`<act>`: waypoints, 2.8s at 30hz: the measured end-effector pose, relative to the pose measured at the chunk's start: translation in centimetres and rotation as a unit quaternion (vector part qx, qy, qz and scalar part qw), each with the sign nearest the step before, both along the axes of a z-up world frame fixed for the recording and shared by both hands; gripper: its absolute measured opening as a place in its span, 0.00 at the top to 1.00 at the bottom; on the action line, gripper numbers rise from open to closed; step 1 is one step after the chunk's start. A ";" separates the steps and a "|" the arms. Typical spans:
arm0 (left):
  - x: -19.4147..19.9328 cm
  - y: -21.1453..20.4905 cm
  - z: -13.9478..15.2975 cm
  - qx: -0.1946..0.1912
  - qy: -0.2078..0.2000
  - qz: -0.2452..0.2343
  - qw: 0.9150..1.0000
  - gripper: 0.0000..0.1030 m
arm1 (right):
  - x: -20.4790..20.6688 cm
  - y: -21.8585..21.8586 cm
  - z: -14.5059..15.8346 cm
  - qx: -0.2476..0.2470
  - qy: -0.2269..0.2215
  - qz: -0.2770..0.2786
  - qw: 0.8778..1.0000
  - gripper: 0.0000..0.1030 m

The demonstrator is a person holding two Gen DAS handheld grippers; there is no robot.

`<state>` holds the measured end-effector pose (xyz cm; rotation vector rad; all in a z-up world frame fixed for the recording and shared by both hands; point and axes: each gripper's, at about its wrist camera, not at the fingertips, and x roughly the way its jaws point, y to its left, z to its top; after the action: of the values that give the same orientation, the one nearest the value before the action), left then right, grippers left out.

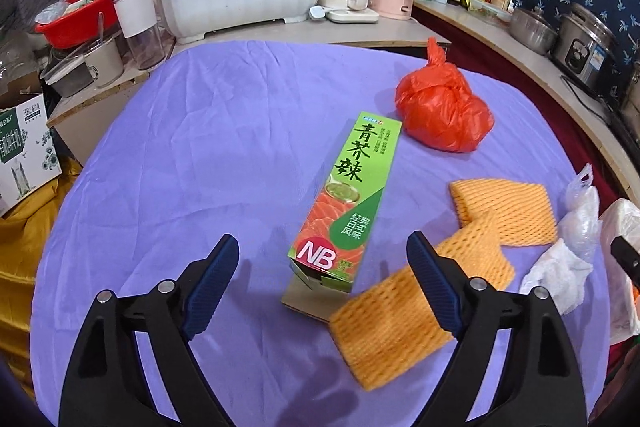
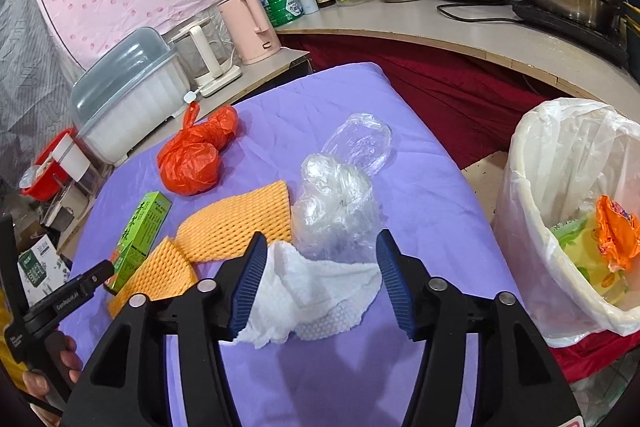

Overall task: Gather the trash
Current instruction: 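Grasp the green NB wasabi box with the left tool while the right grasps the clear plastic bag, then carry the green box and clear plastic bag over the bin with both tools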

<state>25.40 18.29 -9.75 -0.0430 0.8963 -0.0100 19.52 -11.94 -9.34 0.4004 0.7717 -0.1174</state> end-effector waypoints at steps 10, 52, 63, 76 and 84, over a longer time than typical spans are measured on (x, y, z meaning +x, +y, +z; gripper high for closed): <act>2.2 -0.1 -2.1 -0.005 0.019 -0.005 1.000 0.26 | 3.4 -0.3 -1.5 -0.011 0.010 -0.011 1.000 0.34; -5.4 -4.3 12.2 -0.033 -0.117 -0.049 0.991 0.64 | -3.4 -3.7 7.5 0.000 -0.083 -0.016 0.996 0.70; -9.5 -13.8 15.4 -0.045 -0.135 -0.131 0.981 0.64 | -9.3 -9.0 10.1 0.000 -0.110 -0.060 0.992 0.69; -14.1 -28.5 13.6 -0.051 -0.106 -0.262 0.958 0.64 | -16.8 -19.4 9.3 0.001 -0.106 -0.151 0.983 0.69; -14.8 -35.3 11.0 -0.048 -0.075 -0.315 0.945 0.64 | -18.4 -23.1 6.7 0.010 -0.085 -0.179 0.980 0.69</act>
<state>10.56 -16.99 1.24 0.1547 0.7256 -0.6474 1.16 -35.07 -2.68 0.5594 0.5268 -0.4070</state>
